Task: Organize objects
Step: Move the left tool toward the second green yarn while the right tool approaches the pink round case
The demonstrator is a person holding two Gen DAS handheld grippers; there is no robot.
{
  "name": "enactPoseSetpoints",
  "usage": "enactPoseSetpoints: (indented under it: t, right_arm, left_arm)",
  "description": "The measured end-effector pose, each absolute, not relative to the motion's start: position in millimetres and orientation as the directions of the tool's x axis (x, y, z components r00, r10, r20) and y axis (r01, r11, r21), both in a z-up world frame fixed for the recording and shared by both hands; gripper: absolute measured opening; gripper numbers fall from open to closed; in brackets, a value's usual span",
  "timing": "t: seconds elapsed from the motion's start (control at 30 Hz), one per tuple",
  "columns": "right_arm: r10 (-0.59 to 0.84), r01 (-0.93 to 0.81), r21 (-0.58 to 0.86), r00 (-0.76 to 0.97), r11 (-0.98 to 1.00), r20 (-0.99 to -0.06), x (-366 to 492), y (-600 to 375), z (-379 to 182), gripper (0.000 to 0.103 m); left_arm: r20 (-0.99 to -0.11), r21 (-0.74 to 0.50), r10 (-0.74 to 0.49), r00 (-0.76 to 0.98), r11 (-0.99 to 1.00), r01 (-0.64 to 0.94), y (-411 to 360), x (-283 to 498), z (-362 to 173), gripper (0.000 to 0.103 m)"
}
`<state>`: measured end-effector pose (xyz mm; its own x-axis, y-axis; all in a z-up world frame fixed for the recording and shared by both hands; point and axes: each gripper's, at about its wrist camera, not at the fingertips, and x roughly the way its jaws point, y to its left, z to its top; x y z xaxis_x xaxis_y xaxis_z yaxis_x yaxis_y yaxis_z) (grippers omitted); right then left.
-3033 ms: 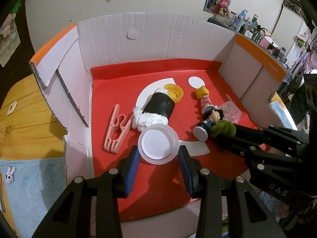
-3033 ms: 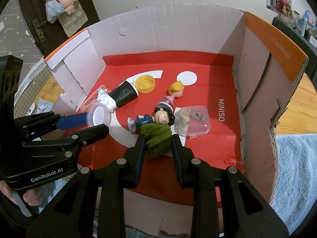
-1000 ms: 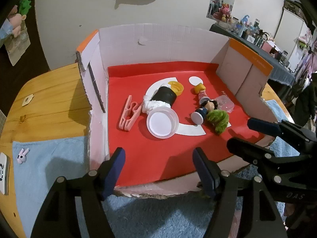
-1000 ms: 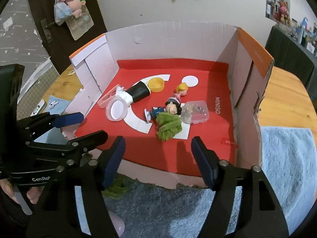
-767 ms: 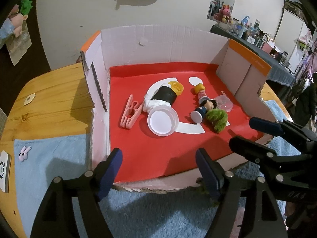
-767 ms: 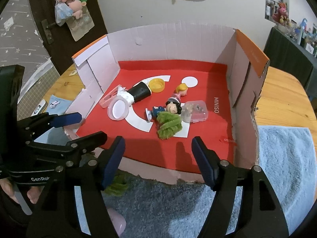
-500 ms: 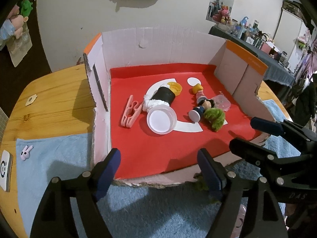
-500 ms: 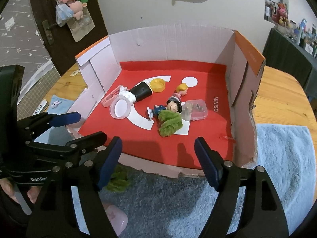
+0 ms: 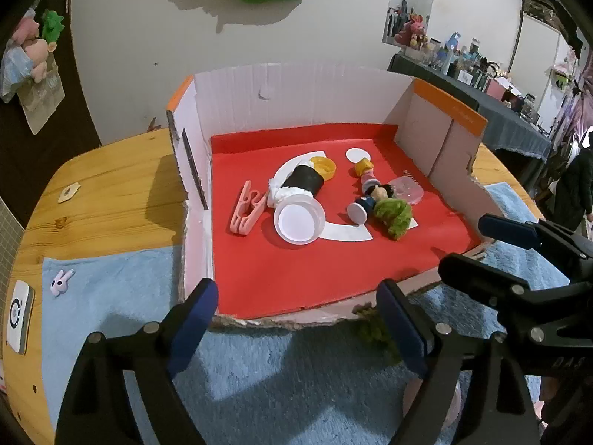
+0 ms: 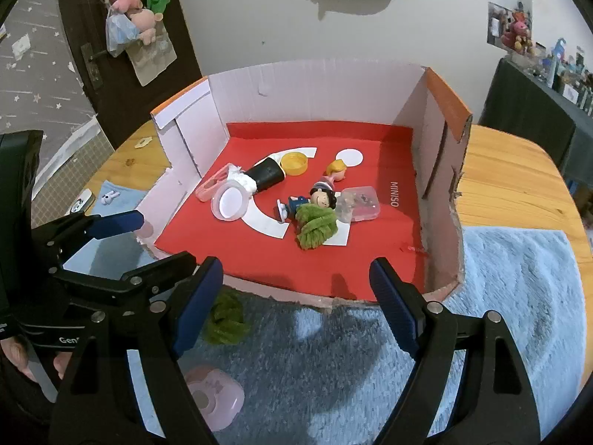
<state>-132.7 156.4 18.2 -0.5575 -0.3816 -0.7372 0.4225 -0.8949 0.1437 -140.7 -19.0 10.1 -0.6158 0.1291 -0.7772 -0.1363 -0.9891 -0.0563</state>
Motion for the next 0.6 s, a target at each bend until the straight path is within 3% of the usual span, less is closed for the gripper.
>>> enactPoseSetpoints:
  t: [0.2,0.6]
  right_arm:
    - [-0.382,0.414,0.146,-0.576,-0.899,-0.722,-124.4,160.2,22.0,0.081]
    - [-0.378,0.422,0.131,-0.58,-0.897,-0.721,-107.2,159.5,22.3,0.081]
  left_arm:
    - [-0.769,-0.051,0.123,-0.627,-0.99,-0.131,-19.3,-131.8,13.9,0.095]
    - [-0.77,-0.067,0.126,-0.626,-0.991,-0.118,-23.2,-117.3,11.0,0.095]
